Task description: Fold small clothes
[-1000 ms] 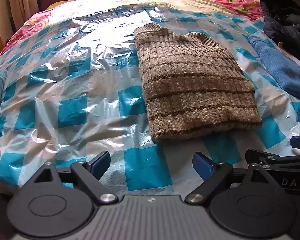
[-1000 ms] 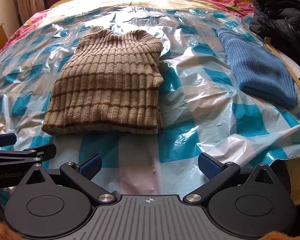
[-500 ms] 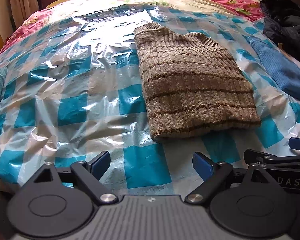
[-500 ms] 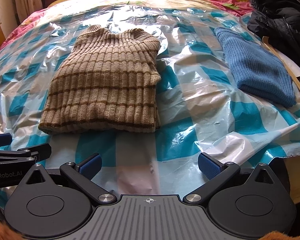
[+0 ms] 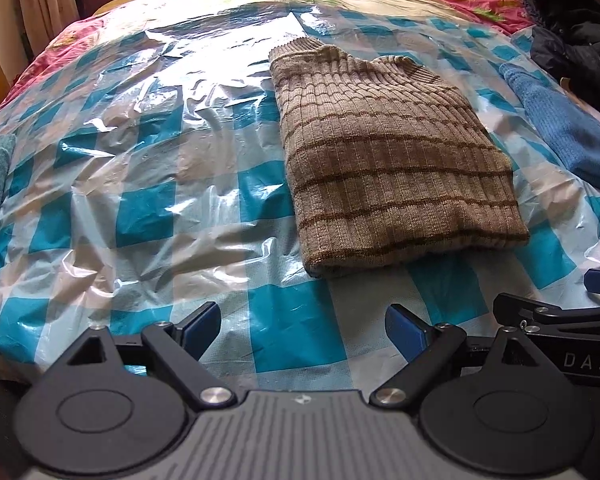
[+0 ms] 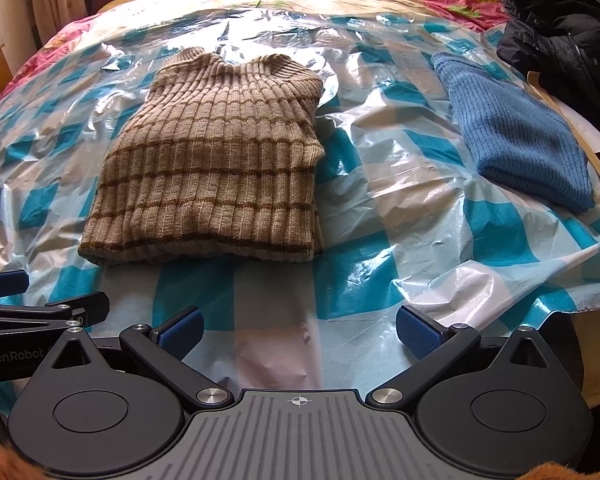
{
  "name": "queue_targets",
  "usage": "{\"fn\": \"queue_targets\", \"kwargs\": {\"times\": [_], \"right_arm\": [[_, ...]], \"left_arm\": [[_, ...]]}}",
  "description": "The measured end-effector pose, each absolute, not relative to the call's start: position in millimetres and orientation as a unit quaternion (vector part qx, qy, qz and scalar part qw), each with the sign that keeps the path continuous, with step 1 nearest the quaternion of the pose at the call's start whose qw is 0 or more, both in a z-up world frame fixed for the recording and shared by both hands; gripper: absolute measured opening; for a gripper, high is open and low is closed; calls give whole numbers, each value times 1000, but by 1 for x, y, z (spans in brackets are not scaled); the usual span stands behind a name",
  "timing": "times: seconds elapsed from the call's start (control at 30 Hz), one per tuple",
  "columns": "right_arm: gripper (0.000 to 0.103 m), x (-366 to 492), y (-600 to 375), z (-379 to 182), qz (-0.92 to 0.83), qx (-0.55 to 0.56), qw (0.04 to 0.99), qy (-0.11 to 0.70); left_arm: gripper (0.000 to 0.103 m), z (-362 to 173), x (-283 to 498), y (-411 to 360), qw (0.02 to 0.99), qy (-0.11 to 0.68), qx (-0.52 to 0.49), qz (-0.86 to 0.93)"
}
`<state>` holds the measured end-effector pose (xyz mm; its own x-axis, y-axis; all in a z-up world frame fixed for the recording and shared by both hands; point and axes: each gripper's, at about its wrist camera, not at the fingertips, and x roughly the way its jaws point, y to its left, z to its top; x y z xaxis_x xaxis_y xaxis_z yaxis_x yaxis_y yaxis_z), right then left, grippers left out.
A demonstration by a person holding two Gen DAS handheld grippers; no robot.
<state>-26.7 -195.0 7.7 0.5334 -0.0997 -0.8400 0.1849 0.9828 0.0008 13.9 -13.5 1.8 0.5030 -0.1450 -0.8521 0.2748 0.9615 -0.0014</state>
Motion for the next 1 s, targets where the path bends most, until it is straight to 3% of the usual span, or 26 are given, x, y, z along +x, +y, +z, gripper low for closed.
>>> {"fn": "queue_targets", "kwargs": {"times": [1.0], "right_arm": [[103, -26, -194, 5, -84, 38, 872, 481]], "left_arm": [[94, 0, 14, -17, 860, 490, 84, -114]]}}
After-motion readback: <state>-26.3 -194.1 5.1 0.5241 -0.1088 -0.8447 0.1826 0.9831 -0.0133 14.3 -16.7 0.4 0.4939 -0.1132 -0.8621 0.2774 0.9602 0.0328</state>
